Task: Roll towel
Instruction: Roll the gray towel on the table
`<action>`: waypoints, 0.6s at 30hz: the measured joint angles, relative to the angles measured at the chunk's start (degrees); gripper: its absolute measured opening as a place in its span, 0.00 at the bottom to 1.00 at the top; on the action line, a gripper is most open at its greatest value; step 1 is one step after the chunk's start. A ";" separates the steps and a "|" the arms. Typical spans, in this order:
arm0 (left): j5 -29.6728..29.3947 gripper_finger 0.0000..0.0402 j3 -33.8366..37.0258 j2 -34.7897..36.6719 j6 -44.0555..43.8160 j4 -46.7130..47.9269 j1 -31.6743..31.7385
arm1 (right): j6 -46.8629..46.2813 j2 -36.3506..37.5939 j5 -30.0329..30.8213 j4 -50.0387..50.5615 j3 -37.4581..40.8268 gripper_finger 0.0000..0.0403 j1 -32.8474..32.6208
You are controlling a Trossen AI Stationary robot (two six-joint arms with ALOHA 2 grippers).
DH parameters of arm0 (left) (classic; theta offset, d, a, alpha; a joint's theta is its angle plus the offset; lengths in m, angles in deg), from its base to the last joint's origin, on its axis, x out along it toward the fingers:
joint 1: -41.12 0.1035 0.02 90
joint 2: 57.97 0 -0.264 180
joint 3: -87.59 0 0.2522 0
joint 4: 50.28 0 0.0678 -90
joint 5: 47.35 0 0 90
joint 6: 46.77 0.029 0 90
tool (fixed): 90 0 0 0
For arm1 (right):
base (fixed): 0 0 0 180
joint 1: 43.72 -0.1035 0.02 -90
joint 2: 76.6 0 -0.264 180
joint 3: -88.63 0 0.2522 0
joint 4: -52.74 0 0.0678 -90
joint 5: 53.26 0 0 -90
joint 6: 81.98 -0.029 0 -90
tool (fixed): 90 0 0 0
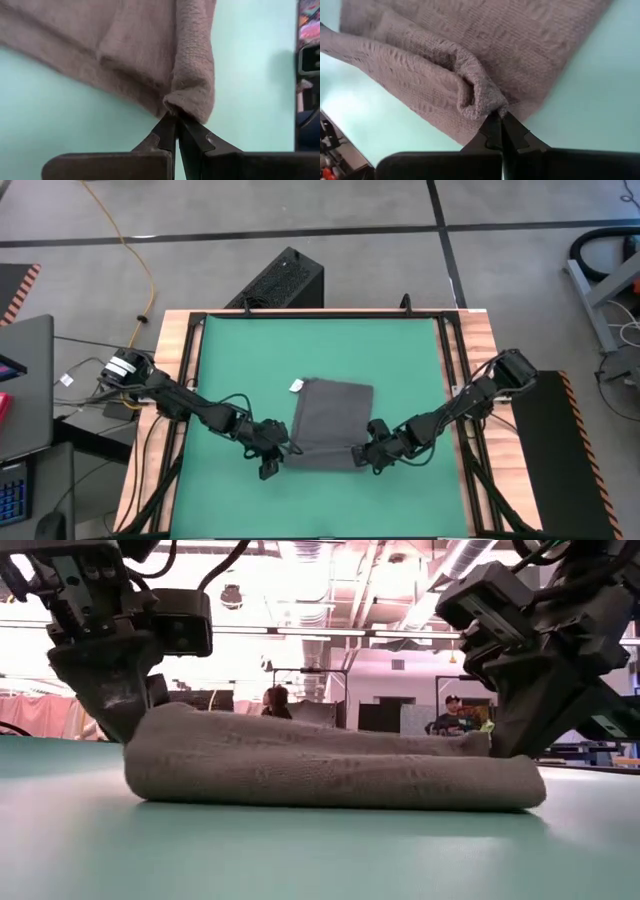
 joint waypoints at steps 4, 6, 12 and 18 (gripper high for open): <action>-3.40 0.00 0.00 3.14 1.55 4.09 0.31 | 0.19 0.00 -1.64 1.58 0.00 0.01 0.00; -6.77 0.00 -0.02 5.89 2.41 7.43 0.80 | 0.21 0.00 -1.66 2.38 0.00 0.01 -0.30; -12.94 0.00 0.10 14.84 4.08 11.16 1.90 | 1.67 0.00 -2.69 3.68 0.09 0.01 0.00; -8.69 0.00 0.04 16.08 5.85 14.13 1.80 | 1.96 -0.01 -2.85 4.41 0.11 0.01 0.04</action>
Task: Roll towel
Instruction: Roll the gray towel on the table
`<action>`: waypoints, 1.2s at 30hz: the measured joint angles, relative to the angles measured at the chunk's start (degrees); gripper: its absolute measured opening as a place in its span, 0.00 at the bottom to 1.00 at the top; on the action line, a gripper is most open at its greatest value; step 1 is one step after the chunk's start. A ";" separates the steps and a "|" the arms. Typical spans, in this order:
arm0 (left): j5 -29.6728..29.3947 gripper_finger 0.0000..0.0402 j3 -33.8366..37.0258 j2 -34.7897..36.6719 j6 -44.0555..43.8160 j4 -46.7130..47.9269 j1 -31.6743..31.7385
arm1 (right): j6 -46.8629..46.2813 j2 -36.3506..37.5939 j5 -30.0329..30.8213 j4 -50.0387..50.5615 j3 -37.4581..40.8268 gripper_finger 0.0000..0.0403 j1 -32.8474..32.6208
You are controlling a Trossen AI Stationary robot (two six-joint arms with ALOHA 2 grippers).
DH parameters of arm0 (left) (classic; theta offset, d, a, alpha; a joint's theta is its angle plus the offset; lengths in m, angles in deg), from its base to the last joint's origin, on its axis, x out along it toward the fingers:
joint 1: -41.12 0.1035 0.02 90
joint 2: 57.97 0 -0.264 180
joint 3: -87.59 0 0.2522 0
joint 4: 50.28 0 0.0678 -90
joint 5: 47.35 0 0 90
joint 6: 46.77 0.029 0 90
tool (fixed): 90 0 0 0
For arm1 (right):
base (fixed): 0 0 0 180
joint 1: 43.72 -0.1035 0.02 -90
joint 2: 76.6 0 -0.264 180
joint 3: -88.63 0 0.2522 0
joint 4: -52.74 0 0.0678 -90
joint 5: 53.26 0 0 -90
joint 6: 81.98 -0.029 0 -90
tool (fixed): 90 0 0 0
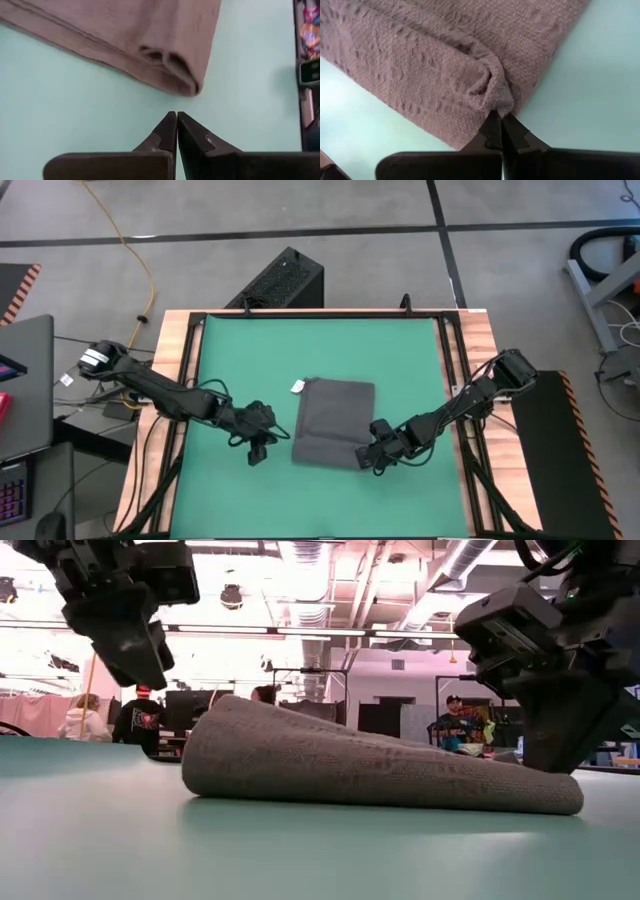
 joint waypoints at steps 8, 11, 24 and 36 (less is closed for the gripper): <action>-7.57 0.00 -0.06 -1.35 19.05 -21.89 -3.14 | 1.16 -0.01 -0.45 -0.09 0.00 0.01 0.40; -7.84 0.00 -0.13 -4.13 22.21 -25.40 -3.11 | 1.43 -0.01 -0.75 -0.05 0.00 0.01 0.46; -6.53 0.00 -0.04 -19.65 23.26 -36.76 -2.54 | 3.14 -0.01 -0.82 0.30 -0.04 0.01 0.83; -7.82 0.00 -0.04 -29.14 16.55 -37.54 -2.43 | 4.35 -0.01 -0.80 0.25 -0.07 0.01 0.52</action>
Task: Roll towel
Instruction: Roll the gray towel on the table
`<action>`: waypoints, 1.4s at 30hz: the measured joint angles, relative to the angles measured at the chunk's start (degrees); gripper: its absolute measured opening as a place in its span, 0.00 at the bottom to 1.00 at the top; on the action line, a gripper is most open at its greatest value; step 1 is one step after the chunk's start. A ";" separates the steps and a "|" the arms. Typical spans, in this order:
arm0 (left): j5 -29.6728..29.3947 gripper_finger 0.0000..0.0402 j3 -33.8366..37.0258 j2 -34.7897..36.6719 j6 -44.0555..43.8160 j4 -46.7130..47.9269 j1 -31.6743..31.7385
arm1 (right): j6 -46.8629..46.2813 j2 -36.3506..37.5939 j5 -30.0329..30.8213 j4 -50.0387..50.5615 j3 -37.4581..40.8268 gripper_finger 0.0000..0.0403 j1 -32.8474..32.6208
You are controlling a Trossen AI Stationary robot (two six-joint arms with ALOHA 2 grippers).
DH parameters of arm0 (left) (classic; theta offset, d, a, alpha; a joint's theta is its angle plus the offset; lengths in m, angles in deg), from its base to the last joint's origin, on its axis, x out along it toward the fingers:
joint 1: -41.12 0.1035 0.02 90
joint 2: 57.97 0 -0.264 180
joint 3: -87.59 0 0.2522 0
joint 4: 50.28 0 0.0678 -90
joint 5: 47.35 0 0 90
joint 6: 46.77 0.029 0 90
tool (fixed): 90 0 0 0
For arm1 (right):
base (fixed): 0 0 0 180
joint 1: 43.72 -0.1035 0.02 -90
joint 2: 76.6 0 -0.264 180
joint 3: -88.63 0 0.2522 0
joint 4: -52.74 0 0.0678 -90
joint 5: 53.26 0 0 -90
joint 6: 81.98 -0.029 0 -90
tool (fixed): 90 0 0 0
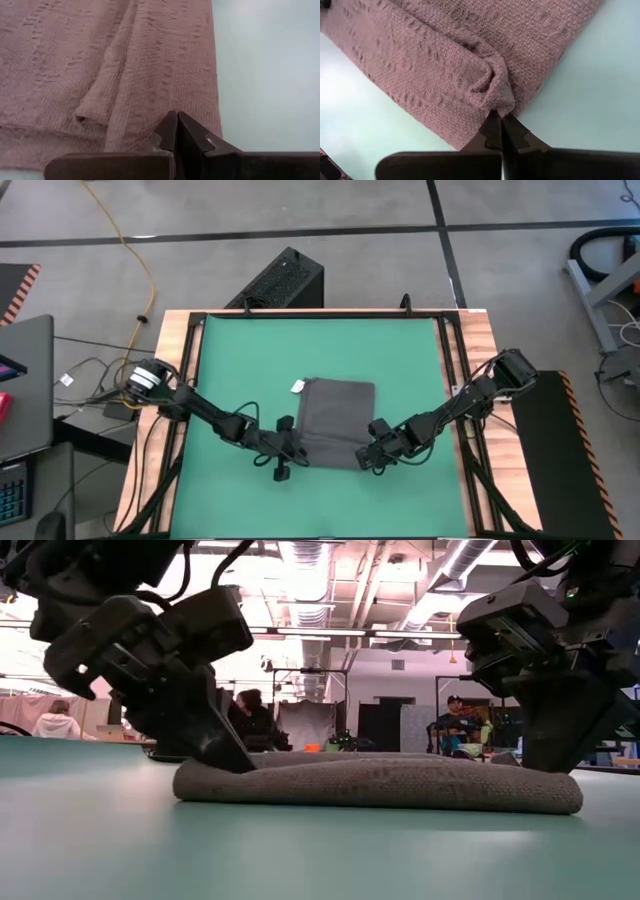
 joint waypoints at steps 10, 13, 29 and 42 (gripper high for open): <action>0.43 0.00 -0.09 -1.13 -2.53 -0.34 0.00 | 6.98 0.01 0.01 -0.86 -0.02 0.12 -0.61; 0.74 0.00 -0.09 -1.15 -3.20 0.05 0.02 | 9.57 0.74 0.35 -1.67 -0.14 0.24 -0.65; 1.77 0.00 -0.07 -1.20 -4.65 2.97 0.04 | 29.93 9.76 2.64 1.65 -2.84 0.57 -5.90; 2.09 0.00 0.04 5.13 2.59 2.24 0.06 | 62.04 3.57 4.72 2.39 -6.54 0.57 -10.71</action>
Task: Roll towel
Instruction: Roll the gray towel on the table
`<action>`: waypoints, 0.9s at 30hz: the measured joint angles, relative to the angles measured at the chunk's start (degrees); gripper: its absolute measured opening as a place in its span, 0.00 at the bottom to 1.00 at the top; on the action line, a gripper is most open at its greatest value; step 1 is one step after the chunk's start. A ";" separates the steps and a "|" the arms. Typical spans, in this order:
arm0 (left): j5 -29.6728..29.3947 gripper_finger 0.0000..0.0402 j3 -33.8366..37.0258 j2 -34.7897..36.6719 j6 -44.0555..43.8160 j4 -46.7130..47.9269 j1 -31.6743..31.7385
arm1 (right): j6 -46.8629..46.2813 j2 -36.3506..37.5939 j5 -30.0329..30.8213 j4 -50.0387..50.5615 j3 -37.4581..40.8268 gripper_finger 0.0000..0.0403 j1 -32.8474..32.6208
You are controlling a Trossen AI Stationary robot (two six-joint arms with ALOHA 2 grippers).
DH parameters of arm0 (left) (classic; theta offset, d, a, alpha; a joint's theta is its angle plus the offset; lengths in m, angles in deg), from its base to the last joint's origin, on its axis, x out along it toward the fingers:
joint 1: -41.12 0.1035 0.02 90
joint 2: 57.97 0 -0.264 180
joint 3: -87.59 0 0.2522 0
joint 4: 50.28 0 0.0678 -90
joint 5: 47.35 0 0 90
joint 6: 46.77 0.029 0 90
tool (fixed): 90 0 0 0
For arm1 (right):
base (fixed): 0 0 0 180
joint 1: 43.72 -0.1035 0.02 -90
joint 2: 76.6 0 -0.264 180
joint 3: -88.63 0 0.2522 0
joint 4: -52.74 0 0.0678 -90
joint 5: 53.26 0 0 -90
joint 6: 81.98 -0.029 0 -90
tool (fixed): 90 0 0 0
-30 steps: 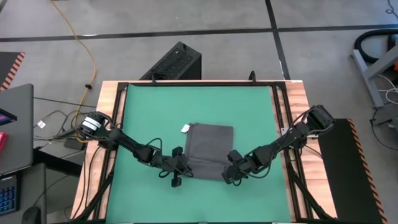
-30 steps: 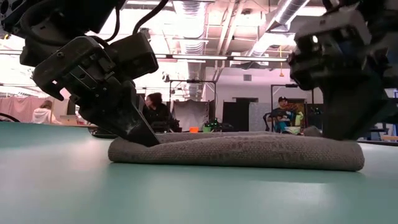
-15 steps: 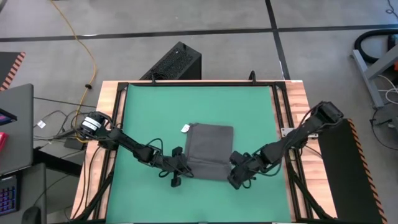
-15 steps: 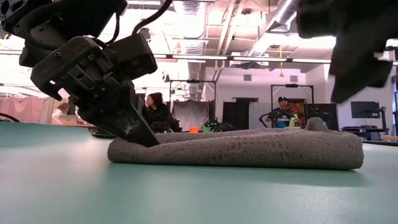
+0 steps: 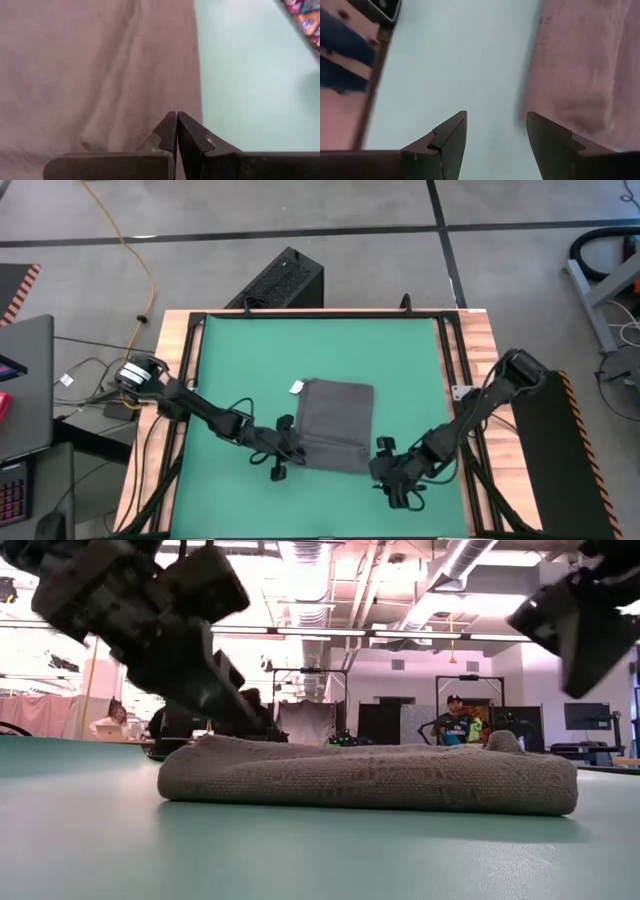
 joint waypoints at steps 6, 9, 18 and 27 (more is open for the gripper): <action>-2.39 0.00 -0.04 5.09 6.60 1.62 -0.28 | 11.65 -5.65 1.59 9.01 -8.10 0.57 0.57; -3.14 0.00 -0.13 5.93 9.57 1.56 -0.47 | 15.83 -8.48 1.57 10.98 -10.20 0.57 0.38; -4.41 0.00 -0.11 5.83 14.86 3.04 -0.32 | 18.47 -14.10 5.34 11.12 -10.33 0.57 0.95; -5.25 0.00 -0.11 5.80 17.06 2.96 0.21 | 19.37 -11.46 7.18 12.10 -10.40 0.57 1.28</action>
